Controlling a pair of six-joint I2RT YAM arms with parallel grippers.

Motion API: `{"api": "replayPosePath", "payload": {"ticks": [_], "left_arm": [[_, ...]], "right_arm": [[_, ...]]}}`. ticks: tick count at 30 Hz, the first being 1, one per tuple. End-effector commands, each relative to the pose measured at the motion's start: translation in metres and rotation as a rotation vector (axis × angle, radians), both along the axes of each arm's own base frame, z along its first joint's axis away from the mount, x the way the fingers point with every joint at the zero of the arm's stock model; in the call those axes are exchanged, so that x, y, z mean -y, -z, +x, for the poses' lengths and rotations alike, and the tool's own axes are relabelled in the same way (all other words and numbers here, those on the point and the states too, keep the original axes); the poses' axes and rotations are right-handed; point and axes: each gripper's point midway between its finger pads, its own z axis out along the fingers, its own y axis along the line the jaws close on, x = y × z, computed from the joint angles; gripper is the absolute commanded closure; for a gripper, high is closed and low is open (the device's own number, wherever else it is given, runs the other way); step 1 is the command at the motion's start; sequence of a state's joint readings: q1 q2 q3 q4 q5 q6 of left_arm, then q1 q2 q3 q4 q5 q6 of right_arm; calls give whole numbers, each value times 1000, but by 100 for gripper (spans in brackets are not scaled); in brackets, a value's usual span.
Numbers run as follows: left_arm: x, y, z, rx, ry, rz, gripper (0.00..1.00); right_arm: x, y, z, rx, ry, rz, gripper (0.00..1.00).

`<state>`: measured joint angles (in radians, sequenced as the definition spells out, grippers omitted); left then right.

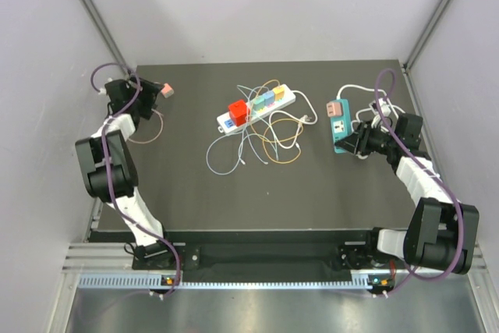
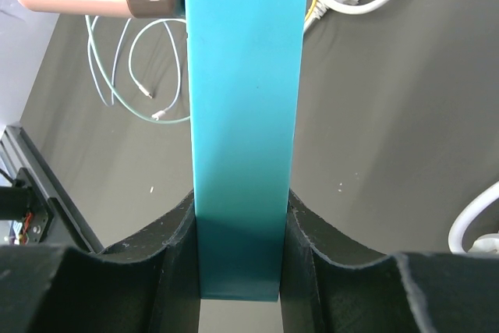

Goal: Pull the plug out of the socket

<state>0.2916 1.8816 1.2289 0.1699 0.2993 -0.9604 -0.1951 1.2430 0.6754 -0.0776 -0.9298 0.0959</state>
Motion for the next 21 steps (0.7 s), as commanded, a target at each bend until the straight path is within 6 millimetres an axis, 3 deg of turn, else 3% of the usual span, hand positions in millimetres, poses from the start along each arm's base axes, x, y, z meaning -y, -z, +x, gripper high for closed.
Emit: {"api": "replayPosePath", "payload": {"ticks": [1, 9, 15, 19, 20, 21], "left_arm": [[10, -44, -11, 67, 86, 53, 13], [4, -23, -51, -108, 49, 33, 9], [-2, 8, -72, -282, 20, 46, 8], [-12, 43, -88, -507, -10, 48, 7], [-24, 39, -87, -543, -54, 82, 6], [-23, 47, -99, -617, -57, 77, 6]], "right_arm": [[2, -39, 12, 167, -40, -30, 100], [2, -44, 10, 184, -42, -33, 100], [0, -47, 9, 192, -47, -29, 100], [0, -49, 8, 197, -48, -29, 100], [0, -50, 8, 200, -49, -28, 100], [0, -50, 8, 202, -48, -29, 100]]}}
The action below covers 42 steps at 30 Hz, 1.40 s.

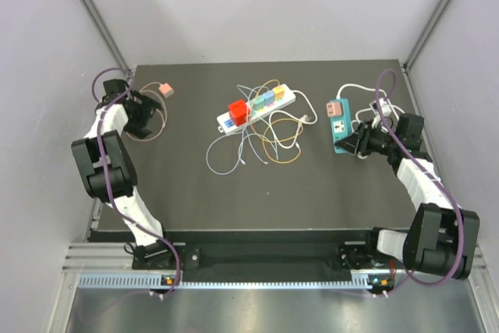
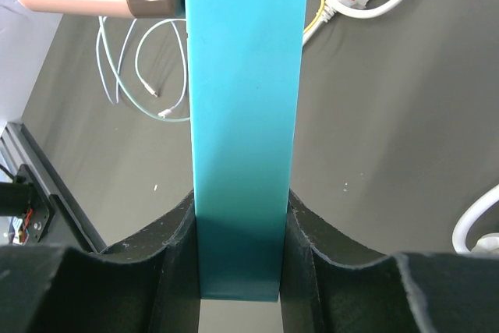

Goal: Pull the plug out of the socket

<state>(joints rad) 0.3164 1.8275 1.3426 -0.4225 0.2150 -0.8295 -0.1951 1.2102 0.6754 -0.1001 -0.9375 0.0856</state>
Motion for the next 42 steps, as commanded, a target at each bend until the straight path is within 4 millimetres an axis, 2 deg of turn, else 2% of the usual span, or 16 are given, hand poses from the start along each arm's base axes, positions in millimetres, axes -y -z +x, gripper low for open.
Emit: {"api": "replayPosePath", "payload": {"ticks": [1, 3, 7, 9, 10, 12, 13, 15, 16, 20, 25, 26, 28, 35, 41, 42], "left_arm": [[-18, 18, -30, -228, -45, 67, 5], [-21, 17, -33, -227, -37, 91, 5], [-25, -8, -37, -155, -27, 147, 4], [-14, -15, -38, -105, 32, 129, 4], [-10, -32, -31, -22, 57, 132, 4], [6, -33, -35, 43, 145, 105, 5], [25, -49, -35, 125, 219, 54, 5], [46, -51, -38, 232, 322, 14, 7], [63, -65, -43, 308, 392, -29, 7], [115, -67, -67, 420, 575, -95, 7], [180, -91, -88, 556, 803, -105, 7], [201, -92, -97, 557, 852, -132, 7], [233, -116, -106, 662, 942, -127, 7], [313, -159, -130, 820, 1033, -145, 6], [387, -168, -133, 864, 1058, -191, 3], [397, -160, -130, 851, 1065, -193, 3]], "right_arm": [[2, -44, 12, 185, -38, -25, 100], [1, -44, 12, 186, -40, -24, 100], [1, -43, 11, 181, -41, -20, 100], [1, -45, 12, 186, -41, -21, 100], [1, -44, 12, 185, -41, -22, 100], [1, -44, 12, 187, -44, -23, 100], [1, -43, 12, 183, -43, -21, 100], [1, -44, 11, 186, -46, -23, 100], [1, -44, 12, 187, -46, -24, 100], [0, -42, 11, 187, -53, -30, 100], [-3, -39, 10, 204, -81, -75, 100], [-4, -40, 10, 212, -83, -91, 100], [-5, -40, 10, 227, -92, -117, 100], [-22, -38, 3, 254, -160, -150, 100], [-34, -34, 0, 257, -215, -164, 100], [-35, -34, -1, 258, -221, -166, 100]]}}
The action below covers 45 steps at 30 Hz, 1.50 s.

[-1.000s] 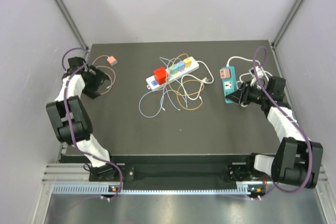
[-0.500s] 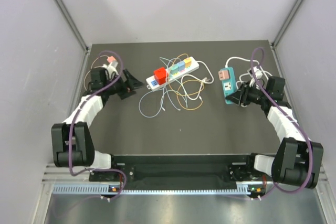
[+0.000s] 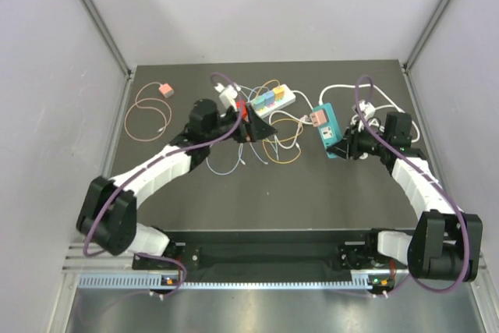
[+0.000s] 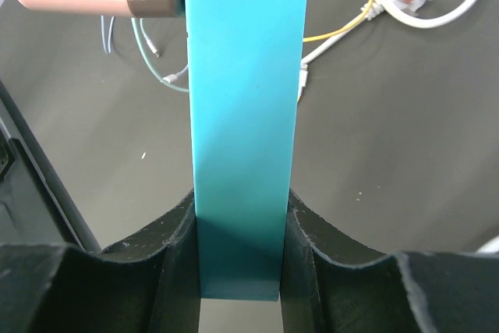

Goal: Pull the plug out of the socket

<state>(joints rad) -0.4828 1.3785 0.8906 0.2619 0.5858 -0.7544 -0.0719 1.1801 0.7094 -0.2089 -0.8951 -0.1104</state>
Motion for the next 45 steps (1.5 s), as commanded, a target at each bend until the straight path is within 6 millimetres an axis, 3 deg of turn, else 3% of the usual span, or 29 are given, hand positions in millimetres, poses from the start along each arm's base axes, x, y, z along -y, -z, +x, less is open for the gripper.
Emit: {"api": "replayPosePath", "payload": {"ticks": [1, 9, 18, 21, 25, 28, 29, 30, 35, 39, 45], "left_arm": [[38, -35, 20, 120, -39, -80, 3], [108, -36, 28, 132, 0, -118, 1], [138, -30, 41, 126, -93, -52, 4], [143, -25, 46, 117, -124, -16, 14], [151, -22, 45, 121, -125, 18, 37], [157, -19, 44, 126, -122, 65, 60], [160, -14, 41, 118, -113, 85, 85], [160, -19, 42, 124, -112, 85, 100], [157, -24, 39, 68, -133, 81, 100], [154, -25, 25, -6, -88, 7, 100], [127, -28, 18, 52, -81, 57, 100]], "right_arm": [[-10, -34, 11, 162, -77, -24, 100], [-14, -32, 9, 164, -90, -38, 100], [-15, -31, 10, 165, -87, -49, 100], [-15, -32, 11, 166, -83, -49, 100], [-14, -33, 11, 166, -73, -49, 100], [-12, -34, 13, 165, -49, -52, 100], [-11, -35, 15, 175, -33, -54, 100], [-7, -34, 18, 182, -3, -70, 100], [17, -42, 34, 216, 197, -124, 100], [42, -47, 43, 203, 357, -112, 100], [51, -44, 45, 170, 405, -88, 100]]}}
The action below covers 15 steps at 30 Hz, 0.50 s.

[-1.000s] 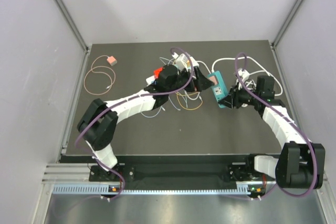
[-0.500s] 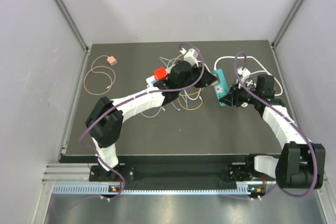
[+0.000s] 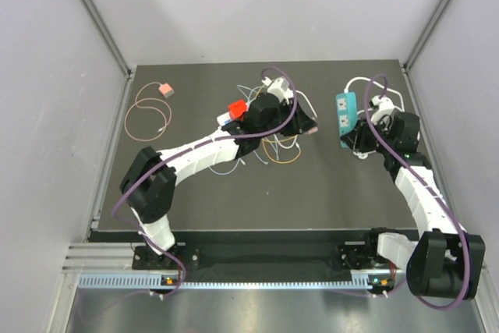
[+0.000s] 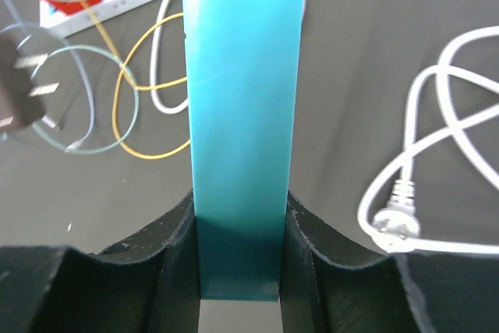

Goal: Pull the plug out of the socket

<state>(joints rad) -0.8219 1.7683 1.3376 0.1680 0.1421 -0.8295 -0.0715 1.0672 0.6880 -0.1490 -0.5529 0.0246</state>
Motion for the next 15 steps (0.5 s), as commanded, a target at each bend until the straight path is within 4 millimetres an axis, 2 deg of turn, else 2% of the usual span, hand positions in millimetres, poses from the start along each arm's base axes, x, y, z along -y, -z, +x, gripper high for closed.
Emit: {"api": "replayPosePath", "payload": {"ticks": [1, 4, 6, 7, 8, 10, 11, 12, 13, 15], "left_arm": [[-19, -38, -13, 107, 36, -21, 100], [-38, -35, -11, 118, 55, -8, 100], [-67, -37, 3, 115, 10, -33, 100], [-78, -47, 3, 124, 18, -67, 100], [-105, -36, 20, 102, -36, -69, 100], [-132, -54, 29, 143, -74, -137, 100], [-161, -45, 46, 132, -144, -133, 100], [-176, -54, 51, 150, -177, -162, 100], [-205, -46, 65, 137, -248, -161, 100], [-234, -47, 78, 128, -318, -189, 100]], "right_arm": [[9, -35, 19, 130, 58, 8, 100], [3, -36, 16, 138, 13, 11, 100], [-6, -38, 9, 146, -62, 26, 100], [-9, -39, 7, 151, -91, 28, 100], [-11, -39, 6, 164, -120, 16, 100], [-17, -41, 1, 172, -170, 23, 100], [-18, -41, 0, 171, -179, 26, 100], [-17, -41, 1, 172, -179, 26, 100], [-18, -40, 0, 170, -184, 27, 100], [-18, -41, 0, 171, -188, 29, 100]]}}
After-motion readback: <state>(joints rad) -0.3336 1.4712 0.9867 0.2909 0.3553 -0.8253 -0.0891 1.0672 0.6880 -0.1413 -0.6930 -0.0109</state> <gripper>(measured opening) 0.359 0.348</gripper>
